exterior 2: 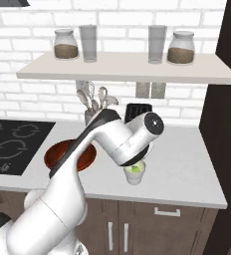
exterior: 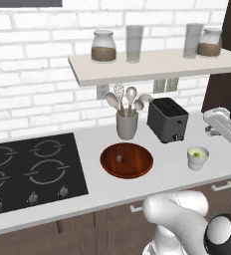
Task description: Grab a lemon wedge from the fridge and one ice cube from the ice bowl, and put them in the glass of lemonade.
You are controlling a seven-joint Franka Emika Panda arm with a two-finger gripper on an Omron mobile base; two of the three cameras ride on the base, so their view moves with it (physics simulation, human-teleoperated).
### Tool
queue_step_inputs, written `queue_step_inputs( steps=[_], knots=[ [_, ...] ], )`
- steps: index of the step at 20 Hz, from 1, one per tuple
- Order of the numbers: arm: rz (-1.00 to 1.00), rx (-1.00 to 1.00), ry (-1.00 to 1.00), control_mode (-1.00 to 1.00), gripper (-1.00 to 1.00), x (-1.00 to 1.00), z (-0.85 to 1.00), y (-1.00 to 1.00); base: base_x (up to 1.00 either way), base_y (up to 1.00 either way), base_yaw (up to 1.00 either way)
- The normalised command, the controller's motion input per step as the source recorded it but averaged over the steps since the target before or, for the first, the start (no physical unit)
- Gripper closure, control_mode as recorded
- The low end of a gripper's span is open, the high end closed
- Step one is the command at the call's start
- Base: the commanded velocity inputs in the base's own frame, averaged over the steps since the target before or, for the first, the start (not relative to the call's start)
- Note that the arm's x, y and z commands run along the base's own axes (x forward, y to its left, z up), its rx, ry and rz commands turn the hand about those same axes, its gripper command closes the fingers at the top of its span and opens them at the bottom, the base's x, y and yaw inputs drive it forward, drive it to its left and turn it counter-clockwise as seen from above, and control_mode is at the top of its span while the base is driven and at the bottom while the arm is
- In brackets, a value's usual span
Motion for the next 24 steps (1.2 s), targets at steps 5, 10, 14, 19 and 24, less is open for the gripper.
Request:
queue_step_inputs(
  steps=[5, 10, 14, 19, 24],
  knots=[
    [0.0, 0.0, 0.01, -1.0, 1.0, 0.31, -0.64, -0.37, 0.0, 0.0, 0.0],
    [0.0, 0.0, 0.0, -1.0, 1.0, 0.24, -0.67, -0.01, 0.0, 0.0, 0.0],
    [0.0, 0.0, 0.0, -1.0, 1.0, 0.18, -0.5, 0.0, 0.0, 0.0, 0.0],
    [0.0, 0.0, 0.0, -1.0, 1.0, 0.12, -0.43, 0.0, 0.0, 0.0, 0.0],
    [0.0, 0.0, 0.0, -1.0, 1.0, 0.06, -0.35, 0.0, 0.0, 0.0, 0.0]
  ],
)
